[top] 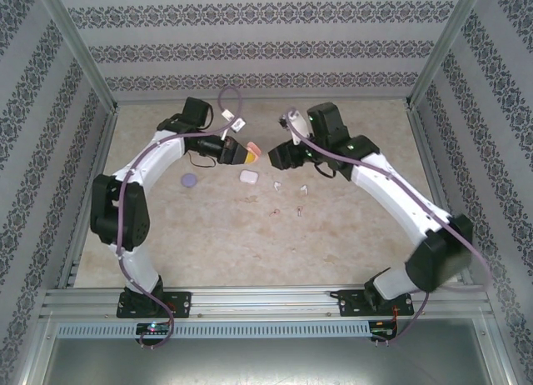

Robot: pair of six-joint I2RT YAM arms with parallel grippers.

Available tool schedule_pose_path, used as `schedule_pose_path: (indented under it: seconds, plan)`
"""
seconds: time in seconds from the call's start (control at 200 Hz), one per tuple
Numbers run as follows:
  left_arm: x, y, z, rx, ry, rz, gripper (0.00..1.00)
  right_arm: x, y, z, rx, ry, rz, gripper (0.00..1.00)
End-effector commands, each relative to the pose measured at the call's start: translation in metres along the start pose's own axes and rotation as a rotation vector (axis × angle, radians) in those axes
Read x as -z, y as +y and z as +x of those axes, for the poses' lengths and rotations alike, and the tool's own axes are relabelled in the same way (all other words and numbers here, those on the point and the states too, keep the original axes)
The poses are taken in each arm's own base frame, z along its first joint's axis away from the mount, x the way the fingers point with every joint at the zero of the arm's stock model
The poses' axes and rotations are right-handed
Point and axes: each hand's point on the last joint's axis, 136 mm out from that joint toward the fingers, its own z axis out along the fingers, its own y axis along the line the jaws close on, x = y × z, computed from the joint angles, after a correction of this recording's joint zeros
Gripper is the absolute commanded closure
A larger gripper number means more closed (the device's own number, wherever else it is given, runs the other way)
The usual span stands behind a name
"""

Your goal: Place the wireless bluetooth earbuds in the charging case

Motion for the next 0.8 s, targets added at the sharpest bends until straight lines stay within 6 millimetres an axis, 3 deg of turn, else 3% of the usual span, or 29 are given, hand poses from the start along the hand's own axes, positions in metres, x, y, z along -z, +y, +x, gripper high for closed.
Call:
schedule_pose_path:
  seconds: [0.0,0.225,0.415,0.794]
  plan:
    - [0.036,-0.007,-0.055,-0.125,-0.229,-0.148,1.00,0.003,-0.014,0.027,-0.198,0.006,0.083,0.42]
    - [0.082,-0.035,-0.079,-0.188,-0.563,-0.305,1.00,-0.026,-0.032,0.095,-0.541,0.075,0.308,0.41]
    - [0.104,-0.063,-0.078,-0.229,-0.728,-0.432,1.00,-0.054,-0.036,0.137,-0.752,0.138,0.542,0.40]
    - [0.135,-0.077,-0.069,-0.238,-0.867,-0.549,1.00,-0.095,-0.030,0.190,-0.983,0.205,0.757,0.48]
